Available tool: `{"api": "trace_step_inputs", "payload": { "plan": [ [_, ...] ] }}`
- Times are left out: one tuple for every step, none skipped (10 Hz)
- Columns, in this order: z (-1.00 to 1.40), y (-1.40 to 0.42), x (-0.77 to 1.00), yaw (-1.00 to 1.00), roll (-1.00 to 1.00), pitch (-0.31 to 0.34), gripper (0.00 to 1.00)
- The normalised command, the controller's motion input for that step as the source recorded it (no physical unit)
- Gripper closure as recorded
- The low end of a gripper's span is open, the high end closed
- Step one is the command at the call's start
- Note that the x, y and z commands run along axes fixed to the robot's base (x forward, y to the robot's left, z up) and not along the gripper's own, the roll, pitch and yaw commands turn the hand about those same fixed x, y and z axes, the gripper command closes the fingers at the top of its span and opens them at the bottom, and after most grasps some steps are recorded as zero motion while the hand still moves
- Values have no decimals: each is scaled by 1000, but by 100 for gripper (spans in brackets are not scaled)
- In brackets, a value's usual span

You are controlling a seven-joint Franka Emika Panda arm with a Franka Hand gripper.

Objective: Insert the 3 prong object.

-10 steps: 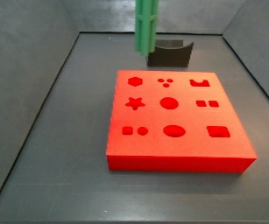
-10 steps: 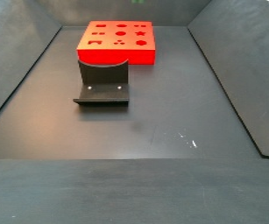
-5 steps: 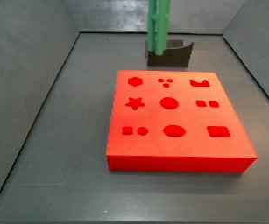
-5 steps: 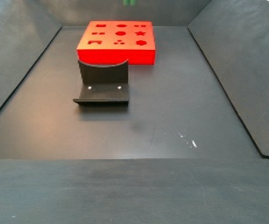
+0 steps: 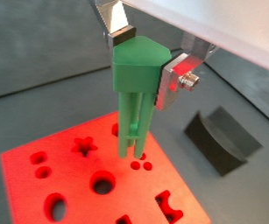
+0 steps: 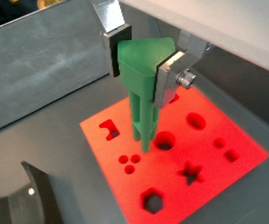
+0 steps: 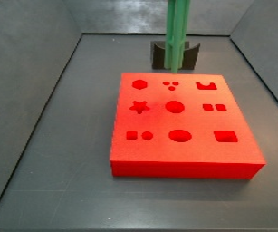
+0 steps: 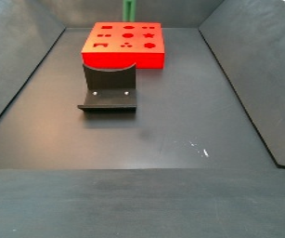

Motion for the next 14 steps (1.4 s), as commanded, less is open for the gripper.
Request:
{"api": "trace_step_inputs", "payload": {
  "plan": [
    [-349,157,240,-109,0,86,100],
    [0,0,0,0,-4,0,100],
    [-14,0,0,0,-19,0,100],
    [-137,274,137,-83,-183,127,100],
    [-80,480,77,0,-407,186,100],
    [0,386,89,0,-500,263,100],
    [-6,194,91,0,-500,253,100],
    [-134,34,166,0,-320,106,100],
    [-289,0,163,40,0,21,100],
    [-400,-3,303,46,161,0,100],
    [-411,0,123,0,239,-63,100],
    [-237,0,166,0,250,-26,100],
    [0,0,0,0,246,-13,100],
    [74,-171,-23,0,14,0,100]
  ]
}}
